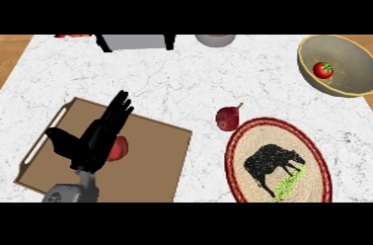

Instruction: Pick the tomato from the placemat and place it in the bowl

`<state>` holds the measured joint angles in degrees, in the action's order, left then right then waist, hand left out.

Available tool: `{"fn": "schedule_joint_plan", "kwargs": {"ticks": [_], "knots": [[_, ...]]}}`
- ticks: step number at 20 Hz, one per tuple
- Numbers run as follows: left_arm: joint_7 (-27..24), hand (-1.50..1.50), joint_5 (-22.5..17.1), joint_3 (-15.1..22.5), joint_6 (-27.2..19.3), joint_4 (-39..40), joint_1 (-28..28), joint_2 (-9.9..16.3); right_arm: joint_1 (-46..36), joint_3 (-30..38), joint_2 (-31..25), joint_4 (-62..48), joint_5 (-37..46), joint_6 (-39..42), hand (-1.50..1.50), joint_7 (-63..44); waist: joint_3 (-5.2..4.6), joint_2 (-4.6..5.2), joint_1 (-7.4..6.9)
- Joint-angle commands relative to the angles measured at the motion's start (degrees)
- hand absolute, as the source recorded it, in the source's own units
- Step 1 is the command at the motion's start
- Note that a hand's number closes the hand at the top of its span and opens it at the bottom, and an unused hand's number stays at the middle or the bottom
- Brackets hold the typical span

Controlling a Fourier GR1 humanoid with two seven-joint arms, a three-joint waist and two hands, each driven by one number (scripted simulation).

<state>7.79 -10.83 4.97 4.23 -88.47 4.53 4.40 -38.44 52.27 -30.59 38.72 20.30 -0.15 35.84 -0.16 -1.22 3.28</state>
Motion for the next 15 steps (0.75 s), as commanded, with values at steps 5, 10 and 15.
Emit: {"fn": "schedule_joint_plan", "kwargs": {"ticks": [5,10,15], "knots": [[1.6,0.00,-1.0,-2.9,-1.1,-1.5,-0.7,1.6,19.4,0.1,10.6,17.9,-4.8,9.8,1.50,6.9,-0.18,-0.89,3.26],[1.0,0.00,-0.3,-3.0,-1.9,-1.7,-1.4,1.3,33.3,-0.2,19.5,27.1,-6.6,15.0,1.50,11.0,-0.30,-0.77,4.57],[-1.2,0.00,-0.7,-2.2,-0.2,-1.0,-3.5,1.1,52.4,-3.2,29.3,35.3,-3.9,20.4,1.50,20.2,-0.26,0.24,3.39]]}}
